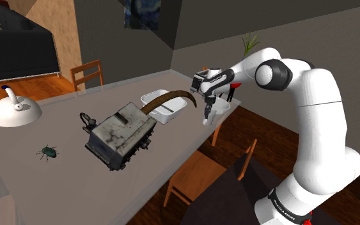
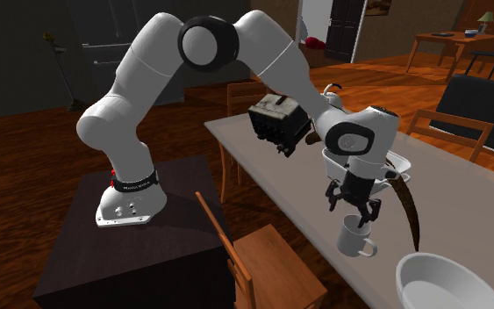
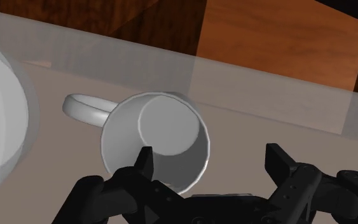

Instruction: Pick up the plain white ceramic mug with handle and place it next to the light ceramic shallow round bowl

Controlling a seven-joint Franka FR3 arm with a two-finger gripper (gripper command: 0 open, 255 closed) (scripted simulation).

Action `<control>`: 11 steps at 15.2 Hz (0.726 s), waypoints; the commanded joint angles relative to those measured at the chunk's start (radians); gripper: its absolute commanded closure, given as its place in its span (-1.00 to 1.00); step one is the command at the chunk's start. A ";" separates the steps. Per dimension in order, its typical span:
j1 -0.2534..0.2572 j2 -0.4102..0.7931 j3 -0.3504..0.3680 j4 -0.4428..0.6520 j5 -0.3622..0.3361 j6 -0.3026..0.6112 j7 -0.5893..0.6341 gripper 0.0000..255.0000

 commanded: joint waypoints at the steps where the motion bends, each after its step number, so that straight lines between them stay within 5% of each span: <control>1: 0.005 -0.029 -0.001 0.009 -0.001 -0.038 0.001 -1.00; 11: 0.010 -0.061 -0.002 0.021 -0.003 -0.082 0.002 -1.00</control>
